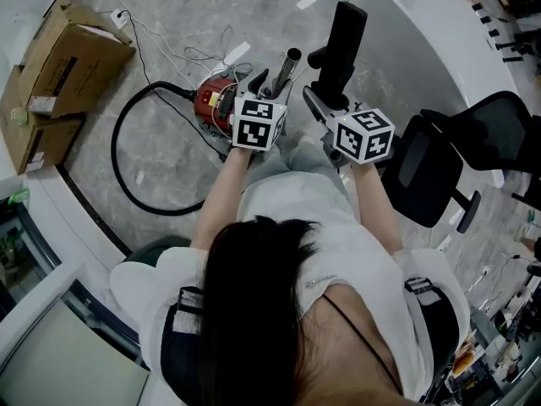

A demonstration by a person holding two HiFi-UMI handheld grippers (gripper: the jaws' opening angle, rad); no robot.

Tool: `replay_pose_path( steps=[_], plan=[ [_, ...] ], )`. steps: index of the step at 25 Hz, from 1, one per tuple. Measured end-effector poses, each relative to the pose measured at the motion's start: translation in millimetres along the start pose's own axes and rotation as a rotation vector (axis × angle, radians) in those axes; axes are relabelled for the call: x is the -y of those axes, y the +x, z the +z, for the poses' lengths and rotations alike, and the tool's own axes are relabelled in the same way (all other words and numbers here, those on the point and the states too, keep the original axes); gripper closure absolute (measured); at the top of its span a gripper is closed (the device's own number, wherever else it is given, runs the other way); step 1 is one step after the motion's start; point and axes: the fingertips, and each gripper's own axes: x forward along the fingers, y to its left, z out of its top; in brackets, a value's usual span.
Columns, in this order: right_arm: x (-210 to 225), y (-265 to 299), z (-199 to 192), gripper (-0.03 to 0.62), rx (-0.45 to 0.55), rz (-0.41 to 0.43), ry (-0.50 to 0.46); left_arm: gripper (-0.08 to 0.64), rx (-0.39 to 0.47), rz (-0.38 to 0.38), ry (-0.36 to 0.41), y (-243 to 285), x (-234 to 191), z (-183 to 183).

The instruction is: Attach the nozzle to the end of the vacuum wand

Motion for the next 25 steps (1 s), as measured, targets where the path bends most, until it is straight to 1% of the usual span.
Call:
replay_pose_path(
  steps=[5,11,16,19,21,23,25],
  plan=[
    [3,3,9,0.5,0.033,0.012,-0.015,0.365,0.016,-0.015,-0.014,-2,0,0],
    [10,9,22,0.5,0.035,0.061,-0.034,0.365,0.025,0.003,0.025,4,-3,5],
    [22,15,35,0.5,0.019,0.102,-0.061,0.365,0.048,-0.033,0.037,12,5,9],
    [24,17,38,0.5,0.0,0.157,-0.062,0.365,0.037,-0.02,0.035,18,6,6],
    [24,18,37,0.5,-0.017,0.203,-0.076,0.365,0.047,-0.001,0.028,23,6,9],
    [24,19,37,0.499,-0.036,0.245,-0.084,0.365,0.057,0.018,0.038,28,6,10],
    [20,19,38,0.499,-0.051,0.297,-0.071,0.365,0.055,0.038,0.051,33,3,8]
  ],
)
